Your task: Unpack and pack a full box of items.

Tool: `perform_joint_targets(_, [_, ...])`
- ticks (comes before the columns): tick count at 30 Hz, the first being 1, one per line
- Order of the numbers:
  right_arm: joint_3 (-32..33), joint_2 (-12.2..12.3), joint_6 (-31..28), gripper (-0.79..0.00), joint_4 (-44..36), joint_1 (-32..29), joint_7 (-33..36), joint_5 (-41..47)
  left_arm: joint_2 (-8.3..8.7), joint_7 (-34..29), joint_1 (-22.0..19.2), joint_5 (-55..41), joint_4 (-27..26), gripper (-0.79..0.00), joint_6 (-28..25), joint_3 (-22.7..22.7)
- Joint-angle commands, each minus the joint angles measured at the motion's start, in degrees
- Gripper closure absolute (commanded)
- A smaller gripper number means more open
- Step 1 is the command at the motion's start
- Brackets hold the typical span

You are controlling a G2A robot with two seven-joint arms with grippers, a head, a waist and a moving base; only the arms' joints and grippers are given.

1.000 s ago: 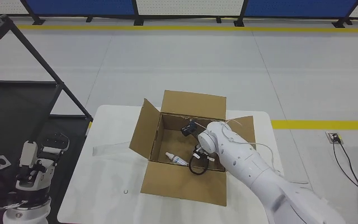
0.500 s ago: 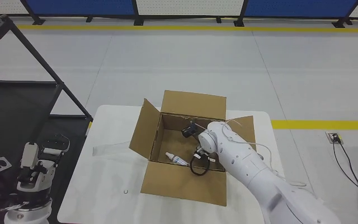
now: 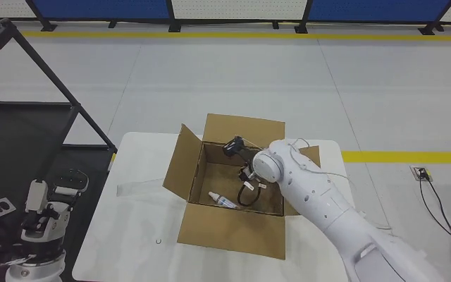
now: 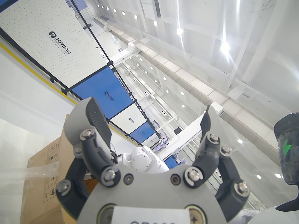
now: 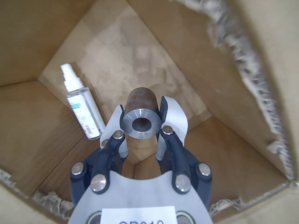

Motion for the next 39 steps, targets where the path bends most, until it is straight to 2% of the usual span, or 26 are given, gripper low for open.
perform_joint_targets(1, [3.41,2.52,0.86,0.000,-7.79,-2.57,1.05,-2.06,0.05,-0.60,-0.40,-0.04,0.27,-0.785,0.33,0.13])
perform_joint_targets(5, [12.25,7.76,3.06,0.000,-26.69,-11.65,4.42,-7.56,0.13,-1.50,-1.36,0.53,0.24,-0.785,0.87,0.67])
perform_joint_targets(9, [21.52,11.58,1.00,0.000,-43.33,-22.63,6.43,-10.11,0.18,-1.92,-2.16,1.16,0.27,-0.785,1.28,1.23])
perform_joint_targets(22, [21.52,11.58,1.00,0.000,-43.33,-22.63,6.43,-10.11,0.06,-1.08,-1.27,2.63,1.12,-0.785,0.95,1.59])
perform_joint_targets(28, [22.83,11.98,-5.73,0.000,-44.14,-22.94,7.59,-6.09,-0.12,0.53,0.44,2.29,0.68,-0.785,0.08,0.57])
perform_joint_targets(34, [33.13,14.43,-9.83,0.000,-51.01,-27.59,10.70,-3.49,-0.20,0.73,0.90,1.52,0.78,-0.785,-0.09,0.16])
perform_joint_targets(39, [47.41,17.24,-13.97,0.000,-62.60,-38.68,13.20,-1.40,-0.14,-0.36,-0.18,1.91,0.78,-0.785,0.60,0.95])
